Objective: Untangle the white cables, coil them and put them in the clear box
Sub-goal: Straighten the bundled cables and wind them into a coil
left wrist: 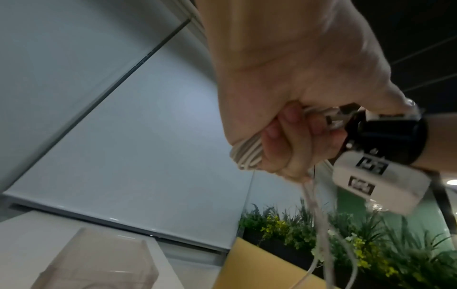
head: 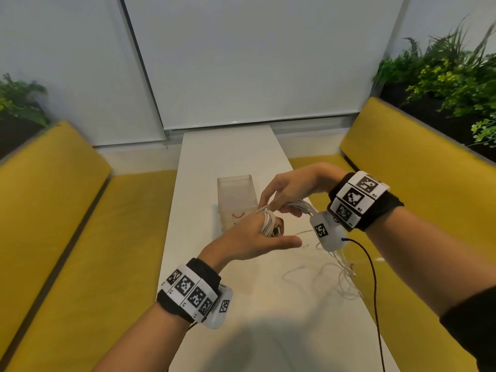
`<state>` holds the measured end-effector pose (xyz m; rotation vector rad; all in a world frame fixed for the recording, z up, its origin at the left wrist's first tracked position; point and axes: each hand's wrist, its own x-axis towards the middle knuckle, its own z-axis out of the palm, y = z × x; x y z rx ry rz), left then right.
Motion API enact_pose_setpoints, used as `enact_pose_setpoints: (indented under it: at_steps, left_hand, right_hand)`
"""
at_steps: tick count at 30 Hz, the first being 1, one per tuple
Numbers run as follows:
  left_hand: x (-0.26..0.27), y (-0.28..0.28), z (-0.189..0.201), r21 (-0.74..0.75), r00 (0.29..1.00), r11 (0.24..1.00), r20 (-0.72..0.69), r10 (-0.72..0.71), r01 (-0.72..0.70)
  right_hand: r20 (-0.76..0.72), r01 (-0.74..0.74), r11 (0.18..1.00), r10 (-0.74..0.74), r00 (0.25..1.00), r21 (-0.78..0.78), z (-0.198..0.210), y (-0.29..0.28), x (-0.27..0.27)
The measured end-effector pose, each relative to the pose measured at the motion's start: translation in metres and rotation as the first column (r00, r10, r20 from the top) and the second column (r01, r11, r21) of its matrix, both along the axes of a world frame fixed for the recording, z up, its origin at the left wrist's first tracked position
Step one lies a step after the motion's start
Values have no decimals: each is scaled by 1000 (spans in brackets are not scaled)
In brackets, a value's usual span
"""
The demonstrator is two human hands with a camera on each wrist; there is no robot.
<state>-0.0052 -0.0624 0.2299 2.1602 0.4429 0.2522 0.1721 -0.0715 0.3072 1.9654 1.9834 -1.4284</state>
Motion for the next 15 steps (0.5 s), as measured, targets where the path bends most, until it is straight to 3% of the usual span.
enact_pose_setpoints:
  at_steps: [4,9,12,15]
  left_hand:
    - [4,7,-9,113,988,982,-6,154,-153]
    - [10,13,-14,280,976,944,-84,203,-172]
    - [8,19,-18,271,977,946,-65,204,-179]
    - [1,29,-16,194,967,948,81,242,-253]
  right_hand:
    - [204,64,996,-76,976,65,2,-1,-10]
    - [292,59,979,-116,949,195,4,-5,-16]
    - [237,20,946,-102,966,325,5,-10,-23]
    - [23,78,936,-91,996,344,0,-19,-26]
